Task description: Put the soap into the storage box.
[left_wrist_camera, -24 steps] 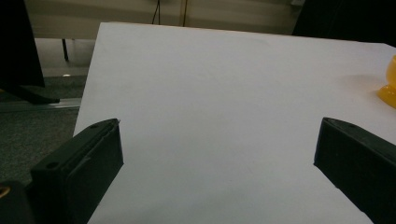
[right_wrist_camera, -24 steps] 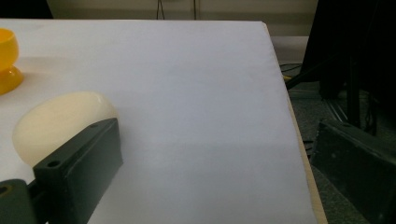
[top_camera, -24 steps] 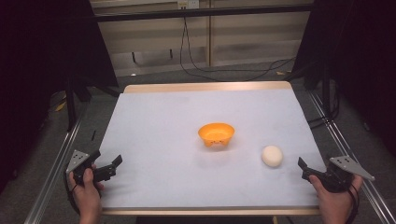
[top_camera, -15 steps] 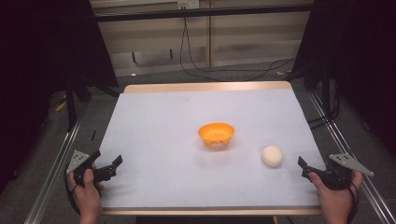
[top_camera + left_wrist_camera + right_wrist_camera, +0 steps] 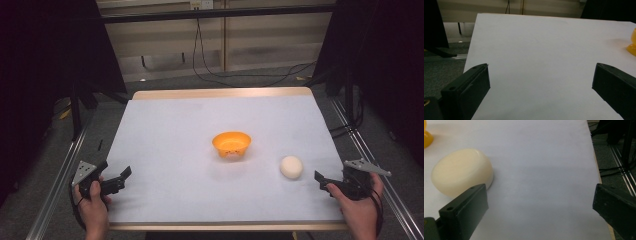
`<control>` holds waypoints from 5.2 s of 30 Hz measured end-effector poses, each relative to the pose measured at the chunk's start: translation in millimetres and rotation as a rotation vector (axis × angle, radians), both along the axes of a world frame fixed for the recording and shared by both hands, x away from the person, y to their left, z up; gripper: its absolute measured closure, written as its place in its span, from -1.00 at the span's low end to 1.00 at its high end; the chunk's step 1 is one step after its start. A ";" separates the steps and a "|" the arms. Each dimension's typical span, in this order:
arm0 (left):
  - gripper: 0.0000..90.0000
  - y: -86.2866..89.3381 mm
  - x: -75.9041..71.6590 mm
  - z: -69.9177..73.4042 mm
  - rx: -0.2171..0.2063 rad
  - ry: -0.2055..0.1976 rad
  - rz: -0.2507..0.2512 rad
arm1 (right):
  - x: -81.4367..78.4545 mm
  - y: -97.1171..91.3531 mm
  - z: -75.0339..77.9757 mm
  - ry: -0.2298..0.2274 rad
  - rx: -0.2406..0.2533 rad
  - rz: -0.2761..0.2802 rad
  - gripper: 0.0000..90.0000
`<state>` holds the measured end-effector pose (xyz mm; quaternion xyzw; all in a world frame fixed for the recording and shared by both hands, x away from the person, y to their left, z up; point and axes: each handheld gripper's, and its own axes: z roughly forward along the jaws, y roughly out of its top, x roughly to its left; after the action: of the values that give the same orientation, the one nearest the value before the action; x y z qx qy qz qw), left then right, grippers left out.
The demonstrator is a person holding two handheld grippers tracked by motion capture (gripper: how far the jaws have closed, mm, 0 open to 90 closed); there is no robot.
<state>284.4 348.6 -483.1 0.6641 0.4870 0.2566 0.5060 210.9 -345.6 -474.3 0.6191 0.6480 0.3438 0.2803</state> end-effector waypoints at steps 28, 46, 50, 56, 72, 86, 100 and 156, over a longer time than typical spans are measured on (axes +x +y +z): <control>-0.97 0.4 -0.6 0.2 0.019 -0.015 -0.002 | 30.5 19.9 21.4 0.211 0.028 0.080 -0.95; -0.97 0.1 -0.3 0.0 0.009 -0.010 -0.003 | 45.1 41.6 28.7 0.247 0.040 0.125 -0.94; -0.97 0.2 -0.3 0.0 0.009 -0.010 -0.002 | 48.0 47.4 29.2 0.253 0.037 0.134 -0.94; -0.97 0.4 -0.1 0.0 0.007 -0.008 -0.006 | 52.6 54.7 28.6 0.265 0.048 0.141 -0.94; -0.97 0.1 -0.1 -0.1 -0.001 -0.002 -0.004 | 62.7 73.0 24.5 0.276 0.036 0.138 -0.85; -0.97 0.4 0.0 -0.1 -0.003 -0.001 -0.006 | 67.9 84.9 17.5 0.294 0.009 0.101 -0.57; -0.97 0.6 0.2 0.0 -0.004 0.001 -0.006 | 68.8 89.4 8.0 0.323 0.013 0.071 -0.52; -0.97 1.3 0.6 -0.2 -0.018 0.000 -0.005 | 81.0 102.2 22.1 0.300 0.040 0.109 -0.47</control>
<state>285.1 349.9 -483.3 0.6606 0.4877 0.2511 0.5125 291.9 -243.4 -452.2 0.6330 0.7082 0.2750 0.1491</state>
